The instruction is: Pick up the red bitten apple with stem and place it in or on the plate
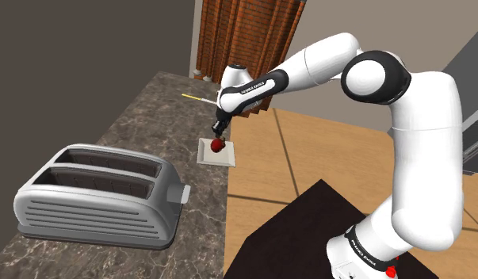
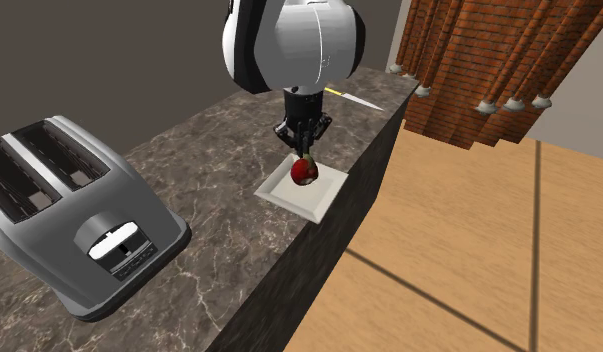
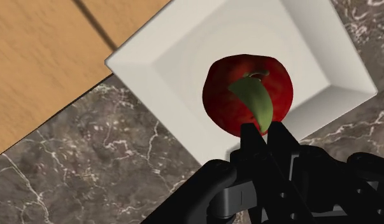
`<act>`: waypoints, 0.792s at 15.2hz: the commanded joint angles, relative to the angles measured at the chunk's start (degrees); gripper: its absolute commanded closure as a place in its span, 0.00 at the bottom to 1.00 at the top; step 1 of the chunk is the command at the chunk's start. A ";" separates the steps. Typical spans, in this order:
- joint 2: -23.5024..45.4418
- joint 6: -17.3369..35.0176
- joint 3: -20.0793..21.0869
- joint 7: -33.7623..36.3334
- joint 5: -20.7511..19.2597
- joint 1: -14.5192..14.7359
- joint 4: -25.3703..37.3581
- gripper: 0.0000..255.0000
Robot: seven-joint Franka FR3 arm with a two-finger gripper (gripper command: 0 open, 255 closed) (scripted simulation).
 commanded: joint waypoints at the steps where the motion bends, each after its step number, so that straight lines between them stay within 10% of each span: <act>1: 0.60 0.48 -0.06 0.11 -0.08 0.11 0.15 1.00; 8: 0.60 0.48 -0.06 0.11 -0.08 0.11 0.16 1.00; 9: 0.60 0.48 -0.06 0.11 -0.08 0.10 0.16 0.00; 12: 0.60 0.49 -0.06 0.11 -0.08 0.10 0.15 0.00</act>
